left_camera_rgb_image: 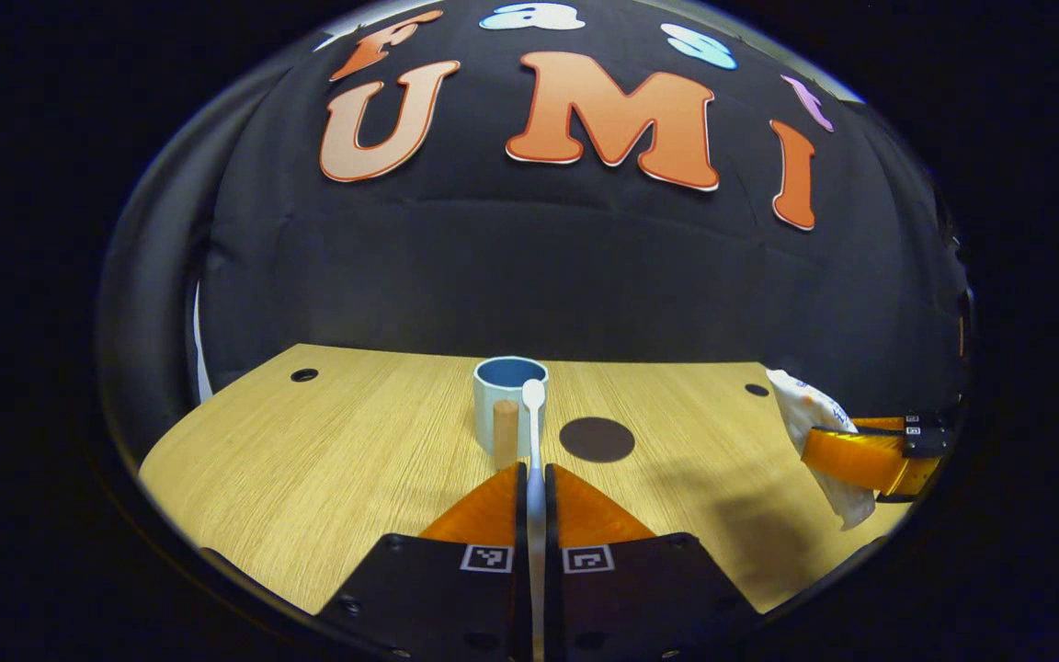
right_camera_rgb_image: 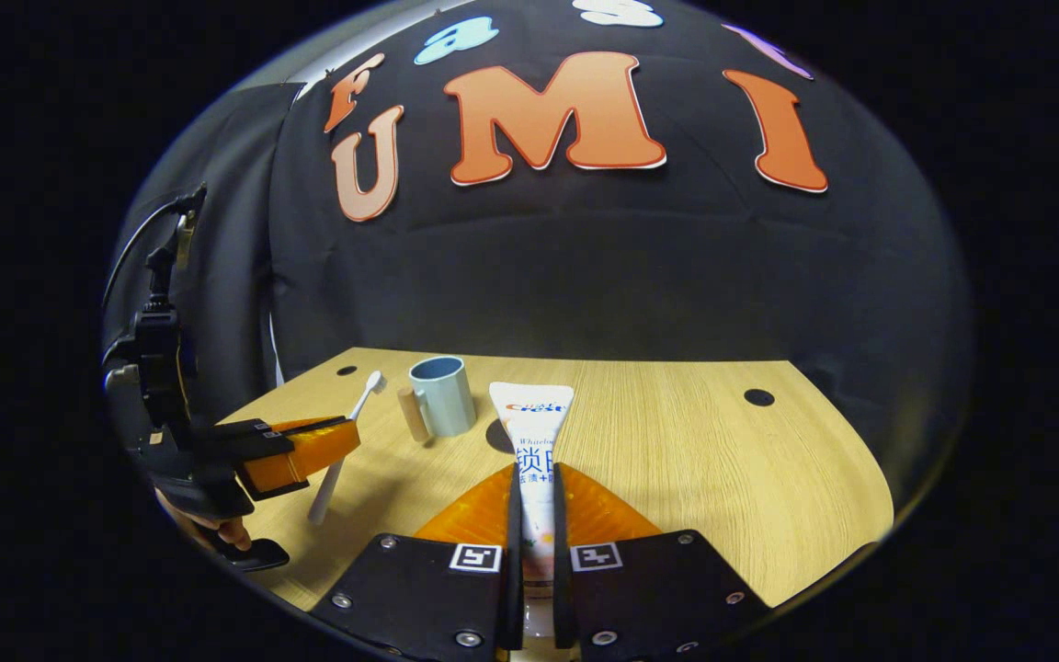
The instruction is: Put the toothbrush and toothpaste on the desktop into the cup, then pick up the cup and place it on the coaster on the desktop.
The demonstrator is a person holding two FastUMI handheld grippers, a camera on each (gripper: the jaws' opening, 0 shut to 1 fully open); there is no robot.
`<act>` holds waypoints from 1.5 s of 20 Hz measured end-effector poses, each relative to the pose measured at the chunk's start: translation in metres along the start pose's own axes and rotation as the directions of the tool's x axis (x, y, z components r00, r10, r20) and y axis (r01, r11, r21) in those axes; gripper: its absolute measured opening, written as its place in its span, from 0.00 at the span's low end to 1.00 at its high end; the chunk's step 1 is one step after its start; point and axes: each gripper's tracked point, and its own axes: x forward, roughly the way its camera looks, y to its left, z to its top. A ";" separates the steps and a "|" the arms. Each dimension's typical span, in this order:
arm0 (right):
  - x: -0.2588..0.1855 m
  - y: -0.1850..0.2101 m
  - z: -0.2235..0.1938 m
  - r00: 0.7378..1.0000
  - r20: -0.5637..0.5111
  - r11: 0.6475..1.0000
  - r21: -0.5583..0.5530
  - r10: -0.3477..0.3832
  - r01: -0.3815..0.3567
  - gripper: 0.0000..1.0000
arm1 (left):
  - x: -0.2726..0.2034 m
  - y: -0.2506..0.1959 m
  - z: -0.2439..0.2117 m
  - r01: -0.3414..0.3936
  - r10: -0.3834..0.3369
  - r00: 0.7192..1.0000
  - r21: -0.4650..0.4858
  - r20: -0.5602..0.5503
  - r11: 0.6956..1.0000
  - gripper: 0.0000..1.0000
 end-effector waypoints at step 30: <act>0.062 -0.051 0.063 0.986 0.139 0.996 0.021 -0.093 0.091 0.13 | 0.192 0.036 0.125 0.063 -0.044 0.935 -0.042 0.353 0.997 0.05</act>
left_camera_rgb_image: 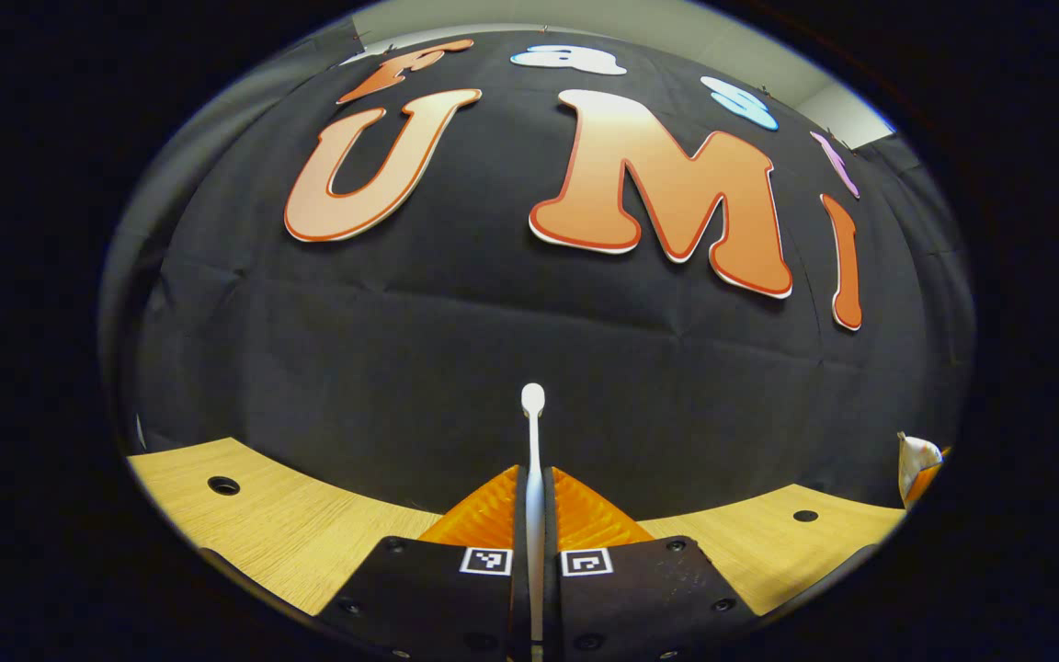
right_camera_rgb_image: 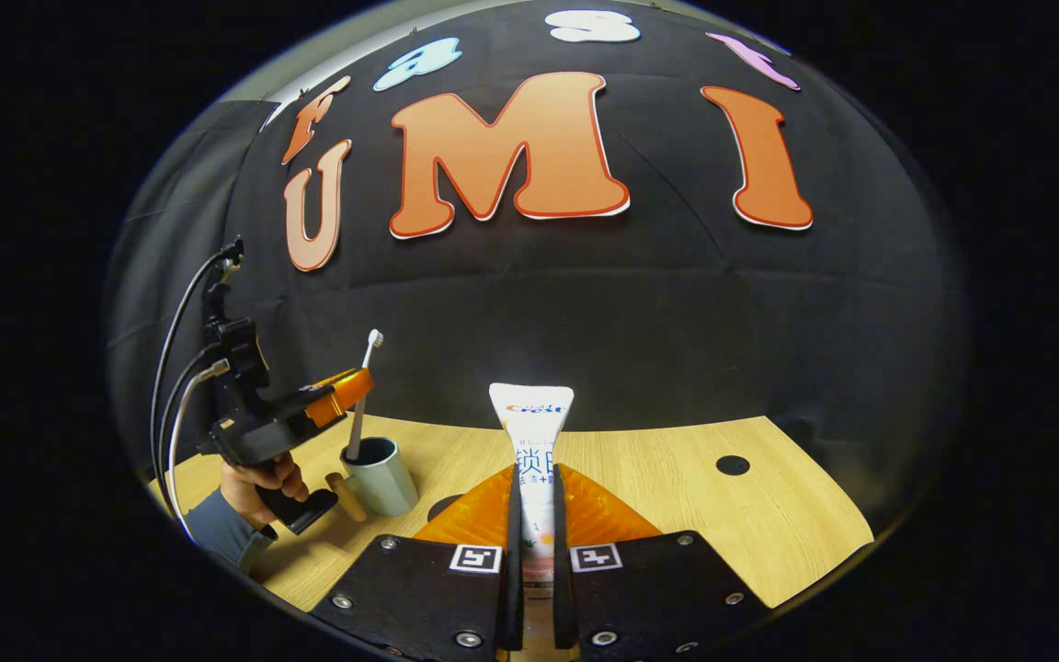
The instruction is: Put the toothbrush and toothpaste on the desktop into the cup, then pick up the cup and place it on the coaster on the desktop.
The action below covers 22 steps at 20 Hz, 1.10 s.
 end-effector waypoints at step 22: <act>0.056 0.113 0.054 0.959 0.148 0.965 0.061 0.243 -0.254 0.13 | -0.145 0.041 -0.037 -0.057 0.061 0.973 0.022 -0.224 0.998 0.92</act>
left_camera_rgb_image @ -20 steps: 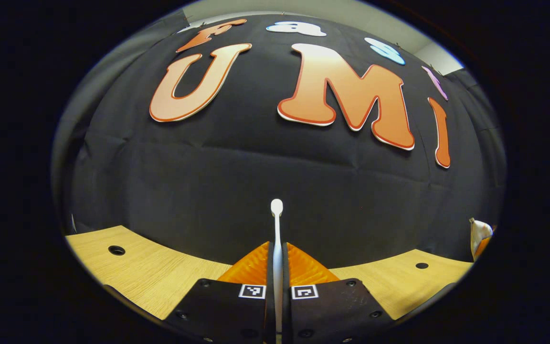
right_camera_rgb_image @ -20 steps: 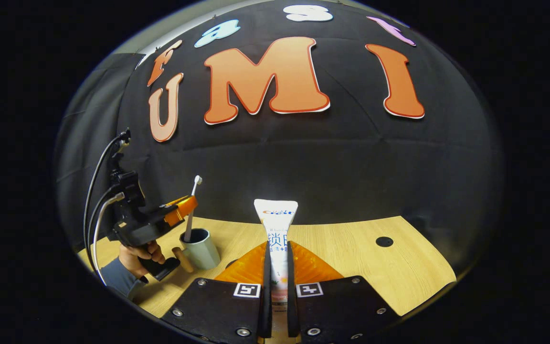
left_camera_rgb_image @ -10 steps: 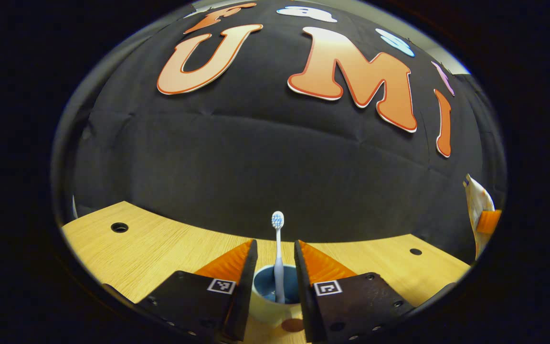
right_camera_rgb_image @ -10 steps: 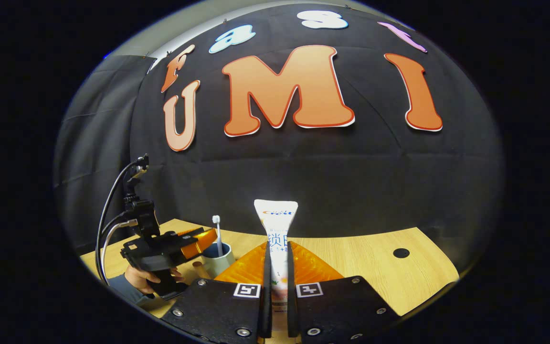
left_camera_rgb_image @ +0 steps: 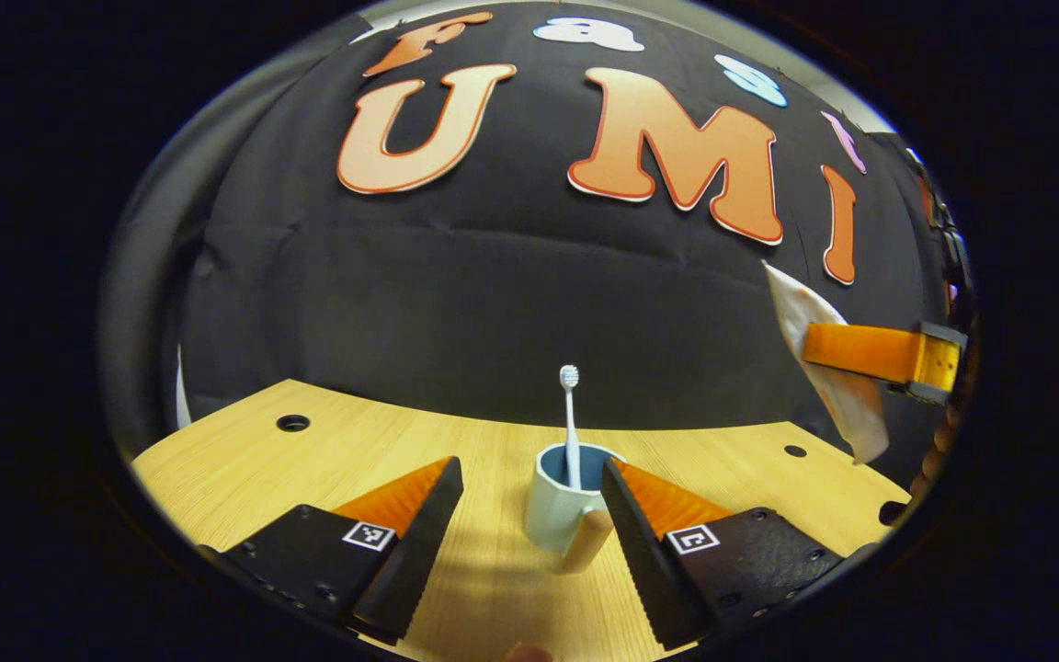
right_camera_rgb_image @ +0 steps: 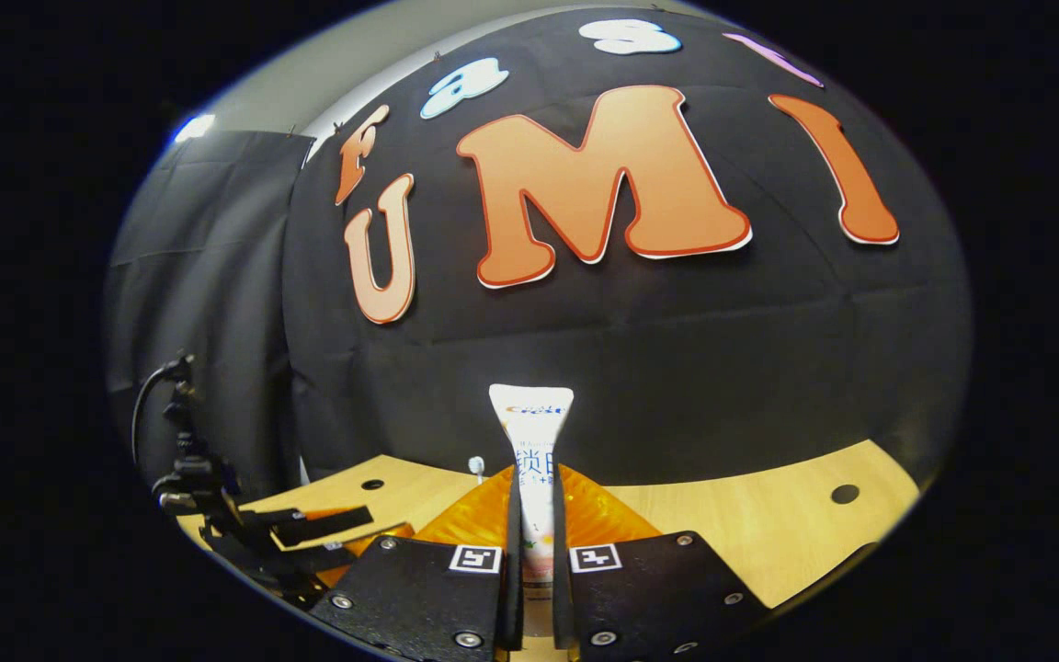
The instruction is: Put the toothbrush and toothpaste on the desktop into the cup, then pick up the cup and place it on the coaster on the desktop.
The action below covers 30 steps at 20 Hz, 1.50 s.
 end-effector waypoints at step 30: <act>0.131 0.050 -0.080 0.997 -0.009 0.988 -0.133 0.074 -0.075 0.28 | -0.052 0.040 -0.075 -0.145 0.139 0.981 -0.032 -0.132 0.989 0.91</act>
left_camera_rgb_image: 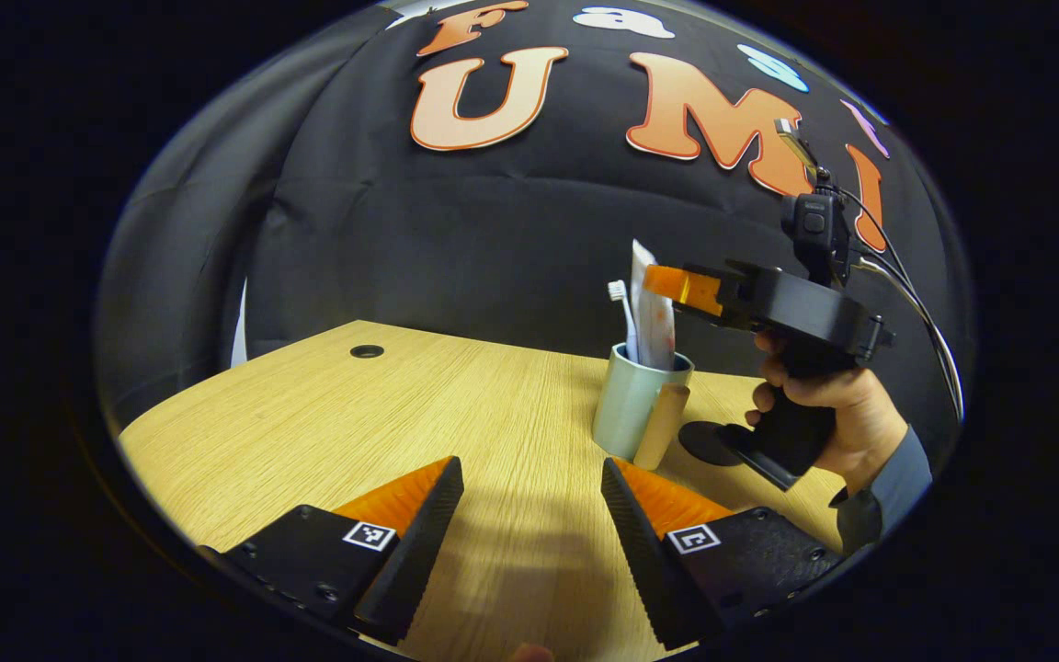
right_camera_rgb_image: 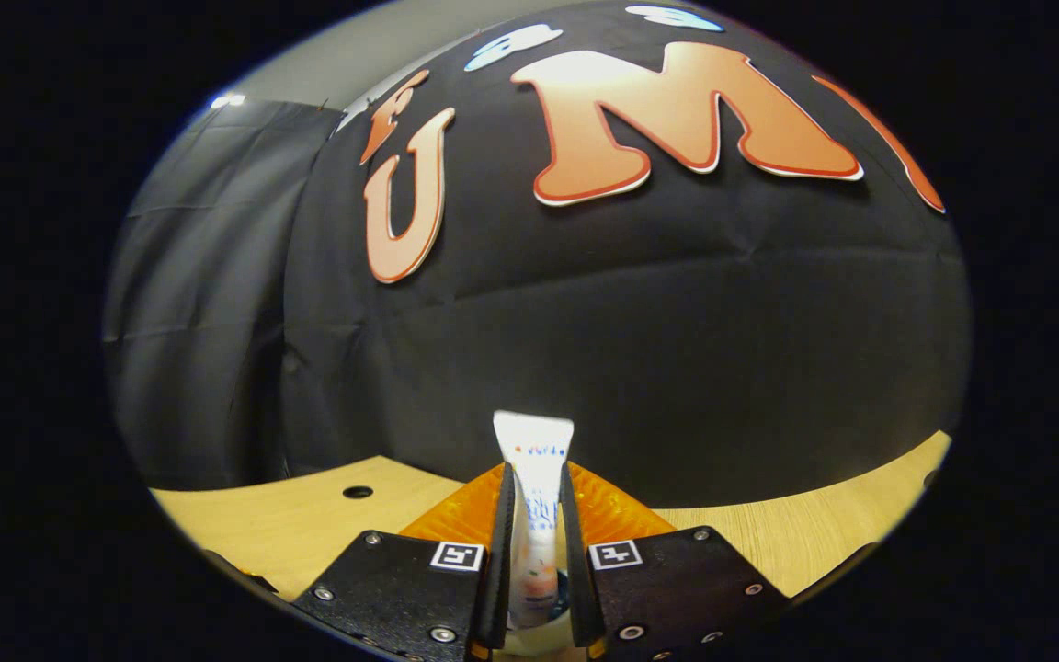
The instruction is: Put the toothbrush and toothpaste on the desktop into the cup, then pick up the cup and place it on the coaster on the desktop.
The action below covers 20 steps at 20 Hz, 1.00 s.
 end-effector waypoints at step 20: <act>-0.184 -0.060 0.104 0.988 0.128 0.989 -0.115 -0.083 0.098 0.85 | 0.016 -0.074 0.098 0.134 -0.144 0.988 0.151 0.055 0.979 0.91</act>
